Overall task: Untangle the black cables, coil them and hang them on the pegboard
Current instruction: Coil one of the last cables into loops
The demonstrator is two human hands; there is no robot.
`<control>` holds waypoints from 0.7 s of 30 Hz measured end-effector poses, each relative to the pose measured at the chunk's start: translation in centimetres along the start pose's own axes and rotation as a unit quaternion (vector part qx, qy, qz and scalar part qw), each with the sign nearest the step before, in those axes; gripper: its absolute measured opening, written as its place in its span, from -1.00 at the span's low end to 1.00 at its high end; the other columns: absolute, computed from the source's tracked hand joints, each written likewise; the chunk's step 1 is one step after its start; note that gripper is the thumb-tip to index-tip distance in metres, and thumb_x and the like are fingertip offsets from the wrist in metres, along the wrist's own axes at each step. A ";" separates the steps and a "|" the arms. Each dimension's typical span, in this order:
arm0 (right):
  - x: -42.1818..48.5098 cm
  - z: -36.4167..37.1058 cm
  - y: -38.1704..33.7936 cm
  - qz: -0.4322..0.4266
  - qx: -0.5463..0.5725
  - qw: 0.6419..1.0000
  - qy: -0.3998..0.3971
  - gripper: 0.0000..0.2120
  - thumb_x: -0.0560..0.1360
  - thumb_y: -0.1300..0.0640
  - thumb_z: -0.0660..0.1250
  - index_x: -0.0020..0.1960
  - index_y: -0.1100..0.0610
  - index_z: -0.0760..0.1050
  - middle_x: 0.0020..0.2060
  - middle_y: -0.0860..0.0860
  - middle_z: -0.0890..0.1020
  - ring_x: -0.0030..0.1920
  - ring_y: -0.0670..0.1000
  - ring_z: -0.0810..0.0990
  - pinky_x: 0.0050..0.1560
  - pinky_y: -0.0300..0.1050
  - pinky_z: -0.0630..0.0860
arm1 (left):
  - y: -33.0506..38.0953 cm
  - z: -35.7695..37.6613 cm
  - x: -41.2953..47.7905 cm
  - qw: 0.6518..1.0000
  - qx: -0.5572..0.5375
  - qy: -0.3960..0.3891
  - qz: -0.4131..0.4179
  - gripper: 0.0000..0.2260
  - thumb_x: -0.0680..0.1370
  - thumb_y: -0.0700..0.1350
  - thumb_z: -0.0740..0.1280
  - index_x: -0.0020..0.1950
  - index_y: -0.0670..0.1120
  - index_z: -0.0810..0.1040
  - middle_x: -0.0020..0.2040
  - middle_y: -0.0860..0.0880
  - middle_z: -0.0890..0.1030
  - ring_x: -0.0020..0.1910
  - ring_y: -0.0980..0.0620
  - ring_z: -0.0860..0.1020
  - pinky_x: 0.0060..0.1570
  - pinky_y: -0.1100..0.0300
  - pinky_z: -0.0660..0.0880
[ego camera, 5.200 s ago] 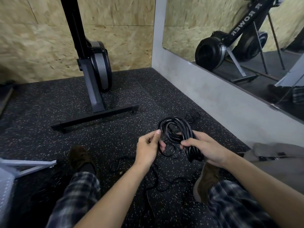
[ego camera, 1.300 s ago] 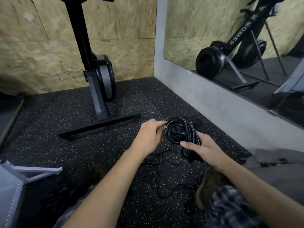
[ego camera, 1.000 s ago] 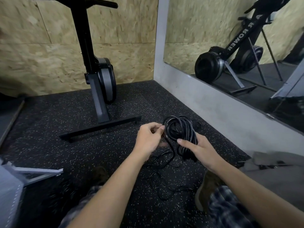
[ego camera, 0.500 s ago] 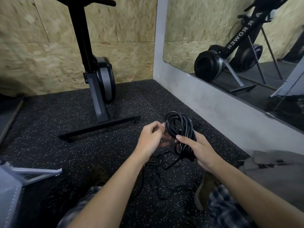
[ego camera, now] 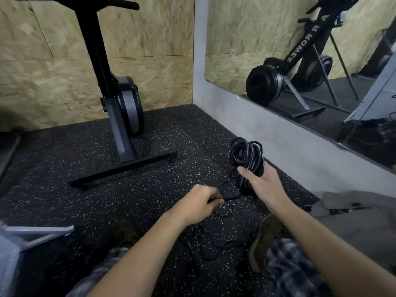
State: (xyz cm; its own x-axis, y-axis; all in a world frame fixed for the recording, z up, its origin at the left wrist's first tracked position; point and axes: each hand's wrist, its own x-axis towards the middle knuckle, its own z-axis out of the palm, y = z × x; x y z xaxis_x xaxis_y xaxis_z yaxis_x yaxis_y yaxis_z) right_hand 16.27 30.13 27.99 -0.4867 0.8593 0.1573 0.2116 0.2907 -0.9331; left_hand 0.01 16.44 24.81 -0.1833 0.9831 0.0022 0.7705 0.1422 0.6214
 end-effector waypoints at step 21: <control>-1.7 0.2 -0.7 -0.036 -0.264 0.892 -0.366 -0.72 0.52 -0.28 0.43 0.09 -0.14 0.52 -0.07 -0.13 0.68 -0.06 -0.17 0.65 0.01 -0.16 0.52 | 1.0 -3.4 0.3 0.981 0.026 0.109 0.156 -0.84 0.55 -0.06 0.50 0.07 -0.01 0.58 -0.03 0.15 0.56 0.00 0.17 0.53 0.05 0.07 0.52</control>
State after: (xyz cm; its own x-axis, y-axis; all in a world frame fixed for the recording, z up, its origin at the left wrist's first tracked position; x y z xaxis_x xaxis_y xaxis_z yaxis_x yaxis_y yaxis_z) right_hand 16.74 28.39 28.28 -0.8967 0.3821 -0.2233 0.4336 0.6573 -0.6164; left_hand -1.38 16.52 28.12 -0.0552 0.9322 0.3576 0.8387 -0.1510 0.5232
